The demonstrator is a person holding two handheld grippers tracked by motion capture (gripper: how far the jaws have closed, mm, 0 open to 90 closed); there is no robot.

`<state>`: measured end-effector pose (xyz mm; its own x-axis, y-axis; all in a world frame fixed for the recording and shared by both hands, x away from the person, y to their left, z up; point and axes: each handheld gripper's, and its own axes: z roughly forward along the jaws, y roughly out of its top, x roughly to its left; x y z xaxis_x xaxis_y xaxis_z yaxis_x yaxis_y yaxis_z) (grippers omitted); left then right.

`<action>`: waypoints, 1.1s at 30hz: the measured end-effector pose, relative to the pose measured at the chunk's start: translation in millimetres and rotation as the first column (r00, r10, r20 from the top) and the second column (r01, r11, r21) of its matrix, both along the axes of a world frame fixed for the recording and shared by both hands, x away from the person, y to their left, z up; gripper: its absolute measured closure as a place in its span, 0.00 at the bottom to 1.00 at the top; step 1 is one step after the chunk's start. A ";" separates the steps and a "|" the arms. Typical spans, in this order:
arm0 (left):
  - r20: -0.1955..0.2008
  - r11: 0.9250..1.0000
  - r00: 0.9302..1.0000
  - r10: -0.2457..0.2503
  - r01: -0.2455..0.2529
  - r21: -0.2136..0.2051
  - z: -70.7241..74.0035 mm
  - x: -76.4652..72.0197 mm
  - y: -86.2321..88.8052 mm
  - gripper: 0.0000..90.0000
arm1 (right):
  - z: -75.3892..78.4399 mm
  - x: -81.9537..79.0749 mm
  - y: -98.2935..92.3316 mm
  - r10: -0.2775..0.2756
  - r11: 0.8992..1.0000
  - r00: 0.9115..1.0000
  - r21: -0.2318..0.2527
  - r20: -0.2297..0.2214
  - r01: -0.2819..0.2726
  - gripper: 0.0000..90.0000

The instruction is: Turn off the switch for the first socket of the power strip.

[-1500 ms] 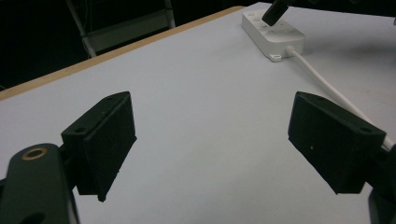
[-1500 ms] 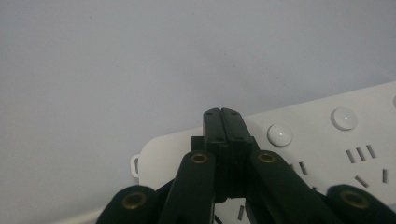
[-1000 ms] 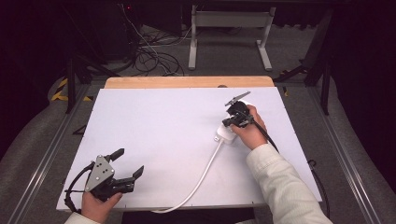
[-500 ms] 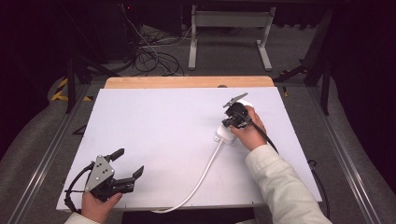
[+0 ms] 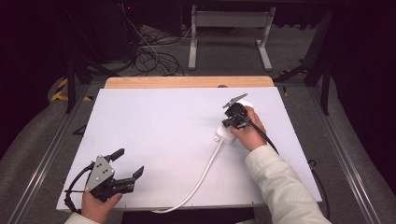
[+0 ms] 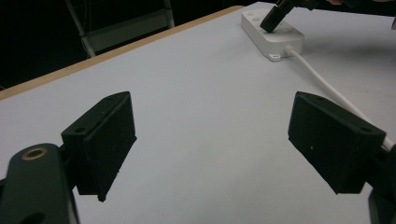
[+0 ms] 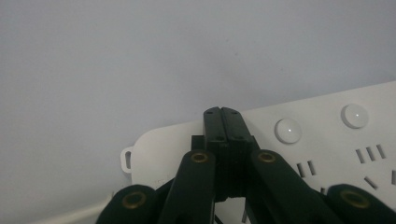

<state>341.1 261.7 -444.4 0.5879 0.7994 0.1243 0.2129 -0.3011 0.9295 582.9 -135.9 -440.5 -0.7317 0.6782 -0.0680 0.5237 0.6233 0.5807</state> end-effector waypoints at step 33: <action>0.002 1.000 1.000 -0.004 0.004 -0.003 0.0 -0.8 -0.8 0.17 | -2.7 -4.2 -0.2 -0.022 1.000 0.999 0.015 0.025 0.021 1.00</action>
